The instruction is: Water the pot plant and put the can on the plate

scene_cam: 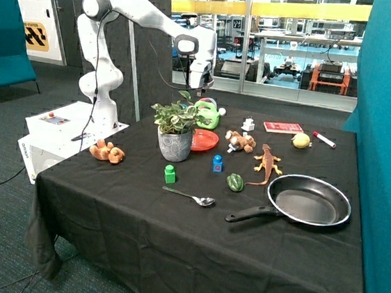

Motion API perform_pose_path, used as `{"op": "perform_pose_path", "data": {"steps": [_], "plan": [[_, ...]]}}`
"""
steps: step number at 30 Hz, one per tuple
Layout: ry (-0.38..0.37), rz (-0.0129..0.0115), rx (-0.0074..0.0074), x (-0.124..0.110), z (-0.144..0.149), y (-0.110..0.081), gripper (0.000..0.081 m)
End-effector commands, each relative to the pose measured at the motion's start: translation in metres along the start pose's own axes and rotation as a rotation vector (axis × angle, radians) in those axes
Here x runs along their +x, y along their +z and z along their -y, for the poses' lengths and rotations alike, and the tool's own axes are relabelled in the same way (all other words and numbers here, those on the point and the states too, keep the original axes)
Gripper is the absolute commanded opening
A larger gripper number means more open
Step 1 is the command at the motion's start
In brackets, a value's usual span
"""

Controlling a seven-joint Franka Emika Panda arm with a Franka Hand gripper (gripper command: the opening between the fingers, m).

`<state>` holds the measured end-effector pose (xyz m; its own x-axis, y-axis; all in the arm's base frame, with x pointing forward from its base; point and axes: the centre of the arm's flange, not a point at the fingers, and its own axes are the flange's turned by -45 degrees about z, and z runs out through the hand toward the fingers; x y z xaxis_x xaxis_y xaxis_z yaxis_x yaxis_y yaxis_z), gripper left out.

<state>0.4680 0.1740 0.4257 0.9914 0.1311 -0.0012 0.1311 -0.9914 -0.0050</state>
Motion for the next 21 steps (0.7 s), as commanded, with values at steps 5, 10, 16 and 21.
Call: {"op": "perform_pose_path", "data": {"steps": [5,10,16,21], "plan": [[-0.015,-0.0011,-0.0050,0.004,0.009,0.007,0.0431],[-0.011,-0.0012,-0.0050,0.006,0.004,0.010,0.0435],[-0.009,-0.0012,-0.0050,0.010,-0.002,0.015,0.0440],[-0.013,-0.0012,-0.0050,0.013,-0.004,0.017,0.0440]]}}
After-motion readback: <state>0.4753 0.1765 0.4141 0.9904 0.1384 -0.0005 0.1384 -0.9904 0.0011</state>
